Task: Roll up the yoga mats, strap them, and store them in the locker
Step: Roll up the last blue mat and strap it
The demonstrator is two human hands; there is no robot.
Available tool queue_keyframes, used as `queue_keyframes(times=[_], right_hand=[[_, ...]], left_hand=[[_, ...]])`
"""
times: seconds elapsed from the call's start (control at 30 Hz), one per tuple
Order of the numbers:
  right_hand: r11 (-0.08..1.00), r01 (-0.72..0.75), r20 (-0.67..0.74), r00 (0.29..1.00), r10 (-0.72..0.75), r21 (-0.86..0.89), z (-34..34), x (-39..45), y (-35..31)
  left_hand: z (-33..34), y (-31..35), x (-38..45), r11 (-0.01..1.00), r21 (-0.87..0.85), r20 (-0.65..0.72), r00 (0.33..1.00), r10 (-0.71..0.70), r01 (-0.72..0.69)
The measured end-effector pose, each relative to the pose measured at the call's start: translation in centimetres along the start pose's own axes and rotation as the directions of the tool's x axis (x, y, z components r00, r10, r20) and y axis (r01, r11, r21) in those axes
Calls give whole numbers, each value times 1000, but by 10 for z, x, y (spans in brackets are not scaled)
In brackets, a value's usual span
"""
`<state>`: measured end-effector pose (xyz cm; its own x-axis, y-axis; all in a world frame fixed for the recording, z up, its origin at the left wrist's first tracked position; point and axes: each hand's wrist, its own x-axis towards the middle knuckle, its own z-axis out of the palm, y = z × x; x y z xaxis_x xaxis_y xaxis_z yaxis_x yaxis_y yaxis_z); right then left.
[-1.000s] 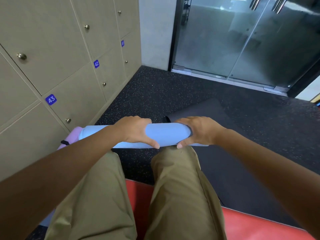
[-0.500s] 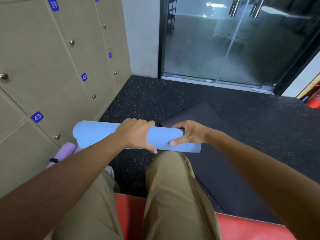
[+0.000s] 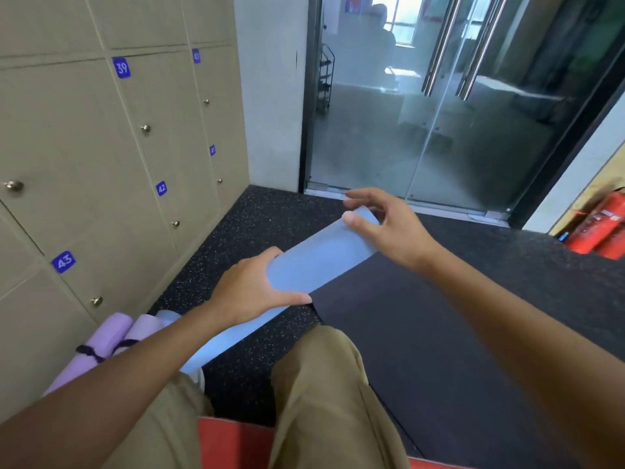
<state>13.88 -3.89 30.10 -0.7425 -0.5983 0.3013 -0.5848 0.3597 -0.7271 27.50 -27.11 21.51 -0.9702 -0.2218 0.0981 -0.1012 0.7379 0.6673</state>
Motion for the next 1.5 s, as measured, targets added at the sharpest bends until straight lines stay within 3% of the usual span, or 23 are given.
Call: queue_keyframes(times=[0.23,0.6,0.7,0.93,1.5], right_hand=[[978,153,-43,988,-148,140,16,-19,-72],[944,317,40,946,-322,86,54,-40,-154],[932,361,59,930,-363,34,64,-48,-159],[825,530,253,840,-479,-195,83,-62,-142],[775,609,258,786,-561,-170,93,-54,-99]], left_hand=[[6,3,-53,894,-448,-100,994,-36,-12],[-3,21,-94,724,-673,-217,976,-1,-149],[-1,26,-102,680,-706,-278,960,-8,-199],[13,12,-116,668,-719,-305,951,-53,-194],[33,-9,-104,670,-734,-195,979,-59,-105]])
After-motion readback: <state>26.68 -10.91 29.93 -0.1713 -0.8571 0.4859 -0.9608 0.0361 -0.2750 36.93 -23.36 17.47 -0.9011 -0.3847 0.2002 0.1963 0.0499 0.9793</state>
